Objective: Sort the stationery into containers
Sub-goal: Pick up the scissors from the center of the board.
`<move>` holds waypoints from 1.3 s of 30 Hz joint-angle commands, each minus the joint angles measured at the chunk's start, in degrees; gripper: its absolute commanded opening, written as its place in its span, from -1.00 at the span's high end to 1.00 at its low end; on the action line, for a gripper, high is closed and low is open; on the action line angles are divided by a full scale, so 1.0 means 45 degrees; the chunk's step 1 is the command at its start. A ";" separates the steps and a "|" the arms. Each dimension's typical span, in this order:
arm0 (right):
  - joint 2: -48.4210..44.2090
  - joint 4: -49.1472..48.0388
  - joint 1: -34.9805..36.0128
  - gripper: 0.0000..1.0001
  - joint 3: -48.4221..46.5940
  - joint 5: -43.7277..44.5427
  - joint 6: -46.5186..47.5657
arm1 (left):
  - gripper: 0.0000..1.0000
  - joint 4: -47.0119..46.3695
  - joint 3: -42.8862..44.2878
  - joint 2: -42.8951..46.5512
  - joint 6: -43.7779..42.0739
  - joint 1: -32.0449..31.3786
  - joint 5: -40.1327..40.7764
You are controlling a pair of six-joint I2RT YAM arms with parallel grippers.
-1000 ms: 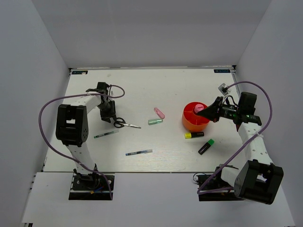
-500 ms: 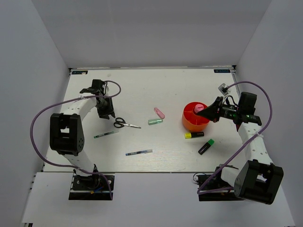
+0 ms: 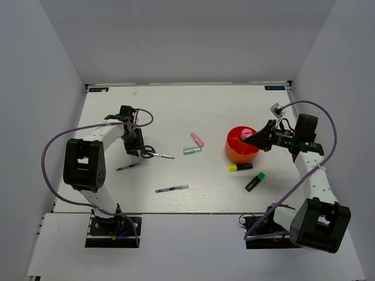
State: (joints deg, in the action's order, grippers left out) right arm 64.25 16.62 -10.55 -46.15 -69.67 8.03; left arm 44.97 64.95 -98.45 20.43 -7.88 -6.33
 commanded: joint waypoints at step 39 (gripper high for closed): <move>-0.0137 0.0193 -0.0313 0.97 -0.0057 -0.0670 0.0363 | 0.18 -0.0051 0.1212 -0.1324 0.1203 -0.0437 0.1151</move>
State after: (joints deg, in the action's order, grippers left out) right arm 64.25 16.88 -11.57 -46.15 -70.98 8.82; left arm 45.06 68.93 -104.07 25.04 -9.61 -2.50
